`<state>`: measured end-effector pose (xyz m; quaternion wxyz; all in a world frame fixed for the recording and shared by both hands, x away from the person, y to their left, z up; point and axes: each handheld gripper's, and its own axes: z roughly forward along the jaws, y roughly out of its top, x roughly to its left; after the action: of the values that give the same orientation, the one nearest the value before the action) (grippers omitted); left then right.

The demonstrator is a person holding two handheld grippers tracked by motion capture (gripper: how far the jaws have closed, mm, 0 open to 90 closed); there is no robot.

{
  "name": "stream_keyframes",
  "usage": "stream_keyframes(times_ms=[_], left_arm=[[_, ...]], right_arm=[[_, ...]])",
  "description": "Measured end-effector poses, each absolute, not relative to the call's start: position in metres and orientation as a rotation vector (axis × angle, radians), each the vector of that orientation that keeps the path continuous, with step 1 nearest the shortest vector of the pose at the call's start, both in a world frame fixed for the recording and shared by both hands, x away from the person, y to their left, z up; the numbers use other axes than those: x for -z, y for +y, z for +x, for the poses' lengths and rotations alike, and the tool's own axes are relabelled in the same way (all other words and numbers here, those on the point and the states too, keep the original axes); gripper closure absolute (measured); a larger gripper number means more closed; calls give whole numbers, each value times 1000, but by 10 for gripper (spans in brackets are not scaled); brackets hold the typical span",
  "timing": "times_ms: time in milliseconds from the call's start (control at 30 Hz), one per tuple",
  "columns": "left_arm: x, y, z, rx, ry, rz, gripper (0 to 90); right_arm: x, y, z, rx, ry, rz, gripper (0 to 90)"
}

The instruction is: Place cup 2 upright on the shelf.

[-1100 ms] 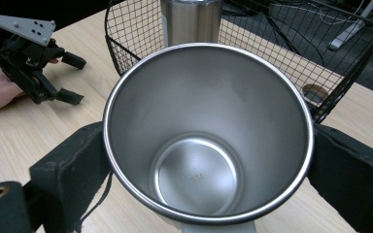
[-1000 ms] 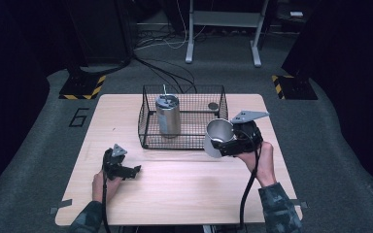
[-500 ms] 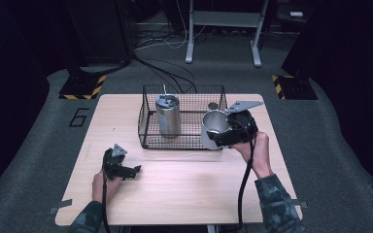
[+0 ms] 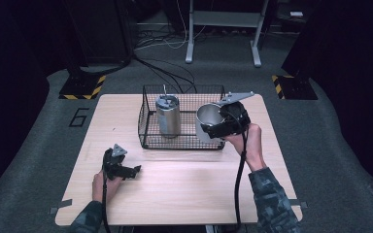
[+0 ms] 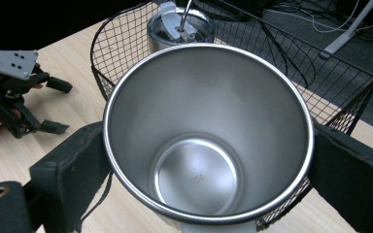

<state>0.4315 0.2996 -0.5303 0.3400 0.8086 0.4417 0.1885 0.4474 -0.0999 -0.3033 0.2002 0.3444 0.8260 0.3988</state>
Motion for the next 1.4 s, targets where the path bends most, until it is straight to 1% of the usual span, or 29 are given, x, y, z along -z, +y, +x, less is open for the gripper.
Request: stream_keyframes(times_ms=[300,800,1400], left_arm=[[531,299,432,-494,1149,2101,2],[530,299,432,-494,1150,2102,2],[530,299,432,-492,1151,2102,2]], right_arm=[[300,-90,461,-1092,2309,970,59],[299,-84,479,-1058,2303,1014,59],[305,-70,513,-989,2300,1046,59]])
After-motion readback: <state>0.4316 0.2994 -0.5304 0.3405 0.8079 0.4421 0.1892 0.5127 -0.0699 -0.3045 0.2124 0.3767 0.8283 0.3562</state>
